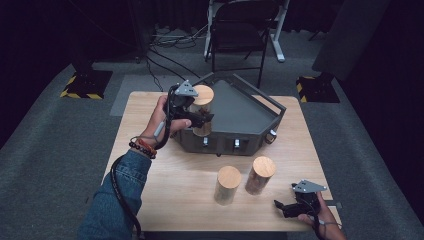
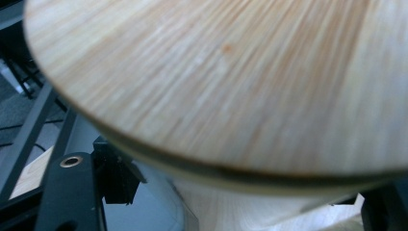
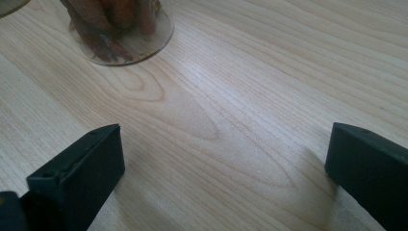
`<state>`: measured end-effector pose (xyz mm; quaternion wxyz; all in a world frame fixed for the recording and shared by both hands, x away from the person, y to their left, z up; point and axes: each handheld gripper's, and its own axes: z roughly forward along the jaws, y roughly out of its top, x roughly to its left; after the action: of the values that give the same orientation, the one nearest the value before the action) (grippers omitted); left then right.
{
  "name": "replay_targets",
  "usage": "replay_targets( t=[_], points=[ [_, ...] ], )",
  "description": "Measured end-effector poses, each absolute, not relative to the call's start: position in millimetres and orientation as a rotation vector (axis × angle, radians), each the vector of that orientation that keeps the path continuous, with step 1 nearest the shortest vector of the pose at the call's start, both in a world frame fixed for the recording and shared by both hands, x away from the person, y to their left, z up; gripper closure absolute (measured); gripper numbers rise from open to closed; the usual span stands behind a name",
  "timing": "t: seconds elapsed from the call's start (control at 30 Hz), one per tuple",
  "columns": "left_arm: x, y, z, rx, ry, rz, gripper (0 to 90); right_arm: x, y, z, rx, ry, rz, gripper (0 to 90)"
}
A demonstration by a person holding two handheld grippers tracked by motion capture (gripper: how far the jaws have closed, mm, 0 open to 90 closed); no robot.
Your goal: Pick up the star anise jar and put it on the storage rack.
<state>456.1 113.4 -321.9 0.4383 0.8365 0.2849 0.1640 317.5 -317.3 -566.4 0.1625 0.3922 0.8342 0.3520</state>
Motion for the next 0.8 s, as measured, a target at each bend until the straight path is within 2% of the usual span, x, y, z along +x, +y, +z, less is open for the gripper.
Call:
replay_targets(
  t=[0.8],
  points=[
    [516.0, 103.4, -337.9, 2.064, 0.92, 0.44, 24.6, 317.6, -317.3, -566.4, 1.118, 2.38, 1.004, 0.0]
  ],
)
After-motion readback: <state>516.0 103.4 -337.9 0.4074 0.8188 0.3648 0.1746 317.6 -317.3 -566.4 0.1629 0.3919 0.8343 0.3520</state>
